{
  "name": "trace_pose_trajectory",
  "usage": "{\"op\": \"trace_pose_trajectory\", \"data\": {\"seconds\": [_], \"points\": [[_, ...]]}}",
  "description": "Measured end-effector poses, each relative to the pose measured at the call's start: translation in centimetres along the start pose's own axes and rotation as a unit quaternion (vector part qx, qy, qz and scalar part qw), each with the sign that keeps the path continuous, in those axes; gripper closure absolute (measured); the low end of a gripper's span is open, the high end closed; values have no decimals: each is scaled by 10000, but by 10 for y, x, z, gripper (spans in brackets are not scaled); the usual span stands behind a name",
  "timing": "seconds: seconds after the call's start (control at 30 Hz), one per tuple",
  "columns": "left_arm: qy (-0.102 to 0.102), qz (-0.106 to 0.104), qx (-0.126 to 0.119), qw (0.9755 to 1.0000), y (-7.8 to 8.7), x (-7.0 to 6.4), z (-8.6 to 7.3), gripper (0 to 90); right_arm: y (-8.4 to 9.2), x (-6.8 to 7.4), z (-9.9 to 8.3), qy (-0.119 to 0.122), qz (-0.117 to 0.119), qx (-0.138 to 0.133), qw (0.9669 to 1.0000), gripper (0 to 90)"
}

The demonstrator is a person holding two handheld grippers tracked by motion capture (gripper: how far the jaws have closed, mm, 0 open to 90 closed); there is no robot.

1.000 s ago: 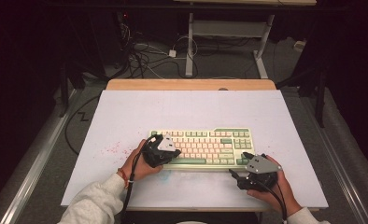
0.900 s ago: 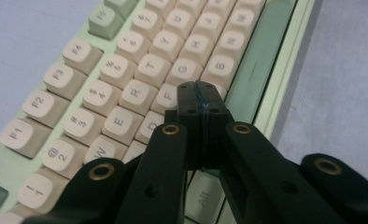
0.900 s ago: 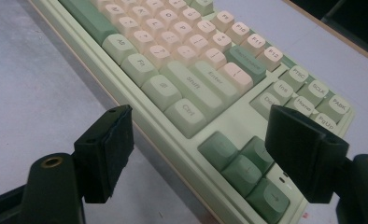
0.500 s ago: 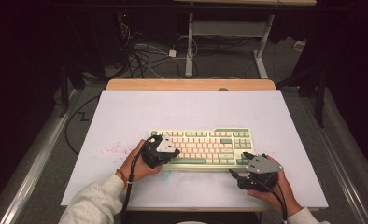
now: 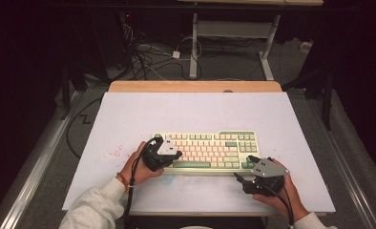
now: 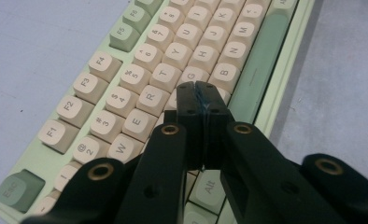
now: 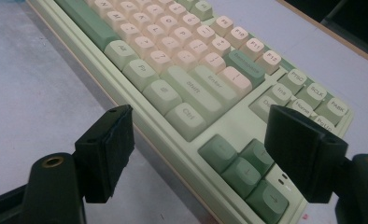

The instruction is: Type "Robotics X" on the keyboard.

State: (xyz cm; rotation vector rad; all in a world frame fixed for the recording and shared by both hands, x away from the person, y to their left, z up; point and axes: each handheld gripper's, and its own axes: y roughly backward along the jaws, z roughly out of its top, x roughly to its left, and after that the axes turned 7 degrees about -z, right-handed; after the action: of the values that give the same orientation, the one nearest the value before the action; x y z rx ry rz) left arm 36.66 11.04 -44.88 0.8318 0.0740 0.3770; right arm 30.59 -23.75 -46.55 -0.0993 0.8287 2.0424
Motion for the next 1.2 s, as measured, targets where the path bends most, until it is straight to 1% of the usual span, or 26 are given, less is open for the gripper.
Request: {"op": "trace_pose_trajectory", "data": {"seconds": [0.33,0.53,0.73,0.8,0.87,1.03,1.2], "points": [[51,101,-31,9999,6,4,-1,875,1,0,0,42,-20,3,10000,247],[144,160,-61,9997,8,11,-4,875,-1,2,1,67,5,24,10000,247],[264,169,-17,9995,5,16,-7,875,-1,1,0,69,6,37,10000,247],[258,161,55,9995,3,18,-8,875,-2,1,0,70,7,41,10000,247],[313,104,51,9994,2,20,-9,875,-2,1,0,77,15,53,10000,248],[326,114,174,9993,-2,22,-12,873,-2,2,0,69,20,61,10000,248],[345,113,174,9992,-3,22,-13,872,-2,2,0,77,37,68,9999,248]]}}
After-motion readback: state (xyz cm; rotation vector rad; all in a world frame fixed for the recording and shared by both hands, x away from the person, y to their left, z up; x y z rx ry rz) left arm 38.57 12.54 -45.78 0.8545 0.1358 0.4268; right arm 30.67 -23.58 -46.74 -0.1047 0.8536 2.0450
